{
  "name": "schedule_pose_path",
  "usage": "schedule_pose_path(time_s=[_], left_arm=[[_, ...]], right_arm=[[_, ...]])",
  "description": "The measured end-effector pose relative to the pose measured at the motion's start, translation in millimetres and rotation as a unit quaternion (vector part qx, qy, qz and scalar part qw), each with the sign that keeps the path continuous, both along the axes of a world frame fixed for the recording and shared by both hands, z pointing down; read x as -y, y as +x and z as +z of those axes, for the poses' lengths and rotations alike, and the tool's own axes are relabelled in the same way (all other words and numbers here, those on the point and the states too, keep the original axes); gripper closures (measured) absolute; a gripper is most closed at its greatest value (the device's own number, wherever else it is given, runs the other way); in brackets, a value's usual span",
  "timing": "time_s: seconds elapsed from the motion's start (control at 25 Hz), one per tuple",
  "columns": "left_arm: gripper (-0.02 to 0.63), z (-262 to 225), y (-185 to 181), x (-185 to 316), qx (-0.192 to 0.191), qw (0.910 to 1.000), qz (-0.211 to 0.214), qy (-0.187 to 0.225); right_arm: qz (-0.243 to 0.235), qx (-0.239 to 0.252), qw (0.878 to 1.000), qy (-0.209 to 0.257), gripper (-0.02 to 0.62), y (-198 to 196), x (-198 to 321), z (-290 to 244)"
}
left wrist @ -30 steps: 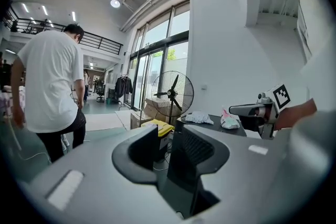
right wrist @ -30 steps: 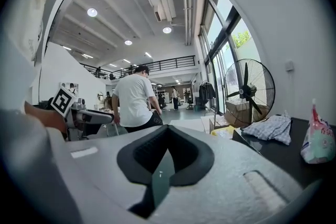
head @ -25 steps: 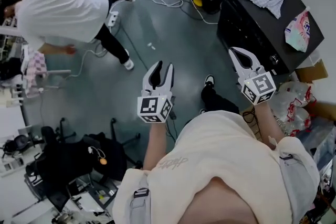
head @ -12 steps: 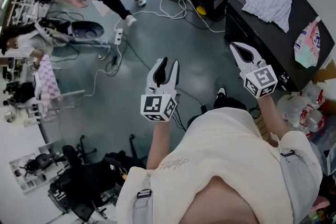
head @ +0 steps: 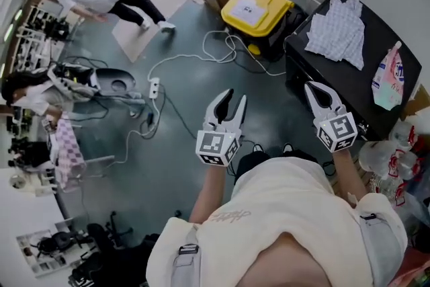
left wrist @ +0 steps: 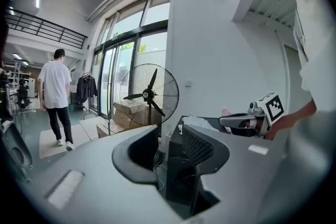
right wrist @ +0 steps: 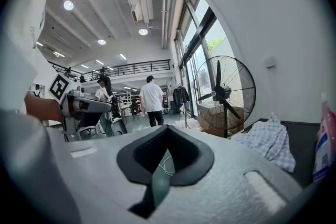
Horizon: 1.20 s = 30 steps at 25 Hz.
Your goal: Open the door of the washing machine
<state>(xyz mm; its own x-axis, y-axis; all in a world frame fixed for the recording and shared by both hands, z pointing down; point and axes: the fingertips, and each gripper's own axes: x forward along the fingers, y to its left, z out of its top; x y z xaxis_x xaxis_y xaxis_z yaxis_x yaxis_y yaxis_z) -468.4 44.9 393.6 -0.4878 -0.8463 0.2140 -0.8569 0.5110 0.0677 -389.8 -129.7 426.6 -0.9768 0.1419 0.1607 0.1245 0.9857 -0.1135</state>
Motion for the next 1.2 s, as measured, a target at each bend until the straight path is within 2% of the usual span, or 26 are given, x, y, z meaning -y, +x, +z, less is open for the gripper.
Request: schedule_pose_path(time_s=[0.32,0.48,0.68,0.96,1.2], left_arm=[[0.445,12,-38,32,-0.006,0.9939,0.11,0.006],[0.445,5,-67,40,0.004,0.9864,0.164,0.01],[0.445,1,-99,44,0.014,0.9748,0.222,0.014],[0.445,18,-133,54,0.006,0.9544,0.298,0.006],[0.445,52,-122,80,-0.016,0.9303,0.366,-0.014]], right_arm=[[0.105,-0.011,0.994,0.007,0.594,-7,8,9],[0.173,-0.003,0.985,-0.005,0.594,-13,9,3],[0.235,0.003,0.972,-0.002,0.594,-31,-2,-4],[0.321,-0.001,0.947,0.007,0.594,-40,-11,-5],[0.402,-0.033,0.915,0.006,0.594,1,-14,6]])
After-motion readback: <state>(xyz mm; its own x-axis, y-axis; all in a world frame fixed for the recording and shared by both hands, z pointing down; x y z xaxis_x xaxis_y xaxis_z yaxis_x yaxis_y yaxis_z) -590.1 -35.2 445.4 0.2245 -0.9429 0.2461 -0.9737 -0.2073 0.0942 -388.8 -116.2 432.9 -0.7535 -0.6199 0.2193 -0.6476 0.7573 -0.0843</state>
